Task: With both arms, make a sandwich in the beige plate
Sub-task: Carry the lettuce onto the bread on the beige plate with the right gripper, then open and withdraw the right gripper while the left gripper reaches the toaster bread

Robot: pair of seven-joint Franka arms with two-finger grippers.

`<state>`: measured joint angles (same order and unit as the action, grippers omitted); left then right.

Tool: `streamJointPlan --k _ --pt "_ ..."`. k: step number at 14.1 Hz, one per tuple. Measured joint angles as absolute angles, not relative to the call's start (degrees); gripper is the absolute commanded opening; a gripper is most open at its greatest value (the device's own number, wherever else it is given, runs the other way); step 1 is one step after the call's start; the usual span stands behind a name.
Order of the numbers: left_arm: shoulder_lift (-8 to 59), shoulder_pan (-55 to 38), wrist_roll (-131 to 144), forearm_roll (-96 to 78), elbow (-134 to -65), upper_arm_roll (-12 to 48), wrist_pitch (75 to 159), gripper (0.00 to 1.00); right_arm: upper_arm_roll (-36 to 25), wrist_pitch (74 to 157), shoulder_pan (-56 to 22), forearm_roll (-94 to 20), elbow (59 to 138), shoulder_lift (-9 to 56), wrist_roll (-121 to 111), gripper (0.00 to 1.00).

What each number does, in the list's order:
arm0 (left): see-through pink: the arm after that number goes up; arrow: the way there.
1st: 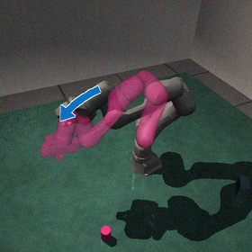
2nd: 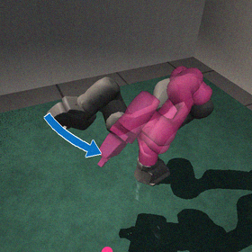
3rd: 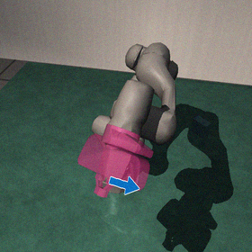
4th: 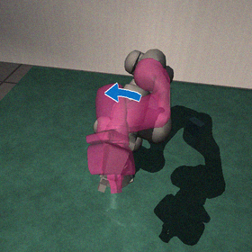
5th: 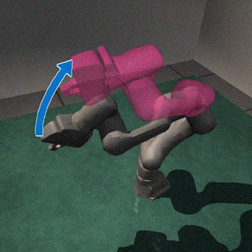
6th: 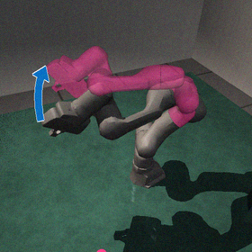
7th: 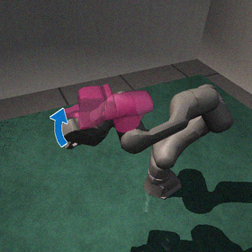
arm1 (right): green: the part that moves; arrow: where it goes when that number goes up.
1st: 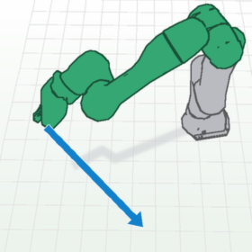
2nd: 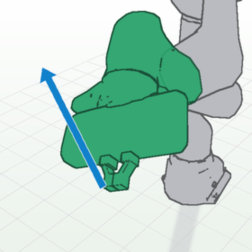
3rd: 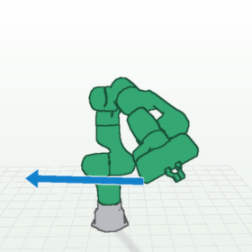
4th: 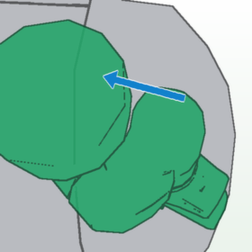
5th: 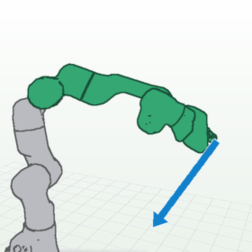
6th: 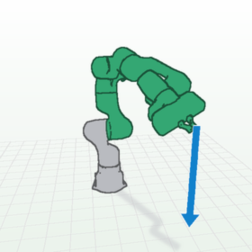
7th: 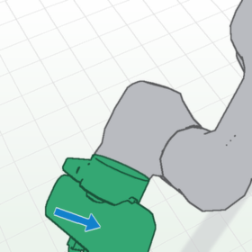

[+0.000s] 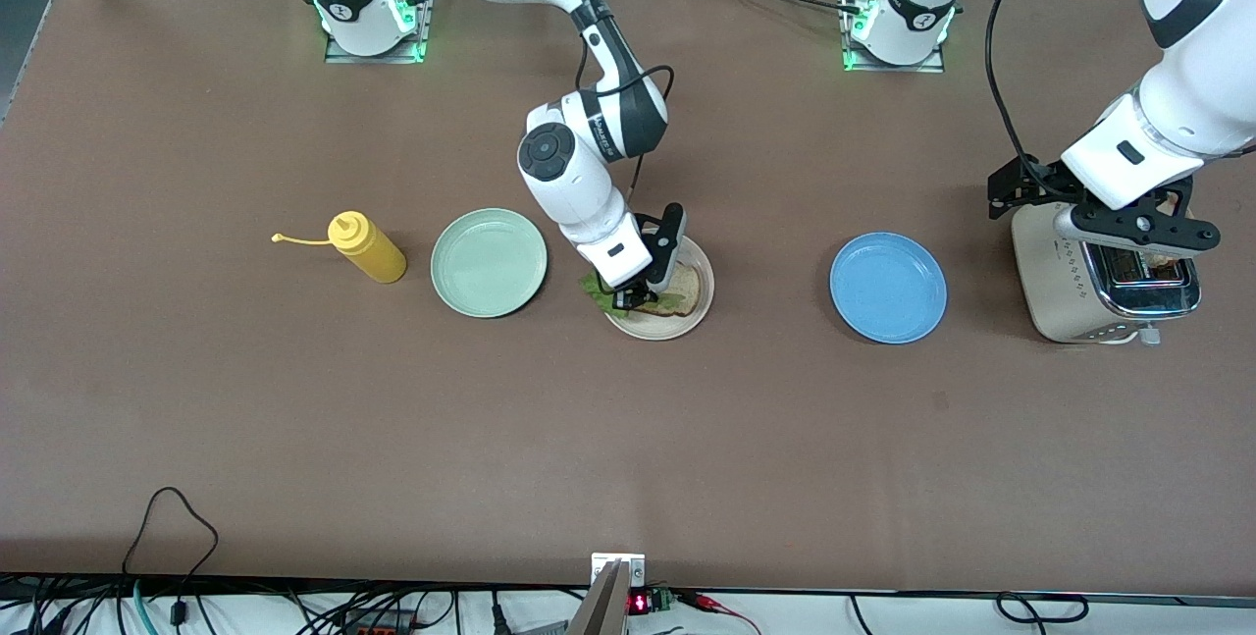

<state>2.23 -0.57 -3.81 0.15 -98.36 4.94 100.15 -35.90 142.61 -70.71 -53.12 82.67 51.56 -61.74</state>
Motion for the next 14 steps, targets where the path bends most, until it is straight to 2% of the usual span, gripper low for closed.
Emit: streamJointPlan --k 3,6,10,14 --pt "2.2 -0.6 -3.8 0.2 -98.4 4.9 100.1 1.0 -35.2 145.1 -70.7 -53.1 81.9 52.1 -59.5 1.0" --pt "2.2 -0.6 -3.8 0.2 -98.4 4.9 99.9 1.0 -36.4 144.2 -70.7 -53.2 80.3 51.0 -56.6 1.0" --pt "2.2 -0.6 -3.8 0.2 -98.4 4.9 99.8 1.0 -43.6 132.0 -69.7 -53.3 77.5 46.7 -51.0 1.0" --pt "2.4 -0.5 -2.8 0.2 -98.4 4.7 97.6 1.0 -45.0 120.8 -66.0 -53.3 73.5 42.2 -43.8 1.0"
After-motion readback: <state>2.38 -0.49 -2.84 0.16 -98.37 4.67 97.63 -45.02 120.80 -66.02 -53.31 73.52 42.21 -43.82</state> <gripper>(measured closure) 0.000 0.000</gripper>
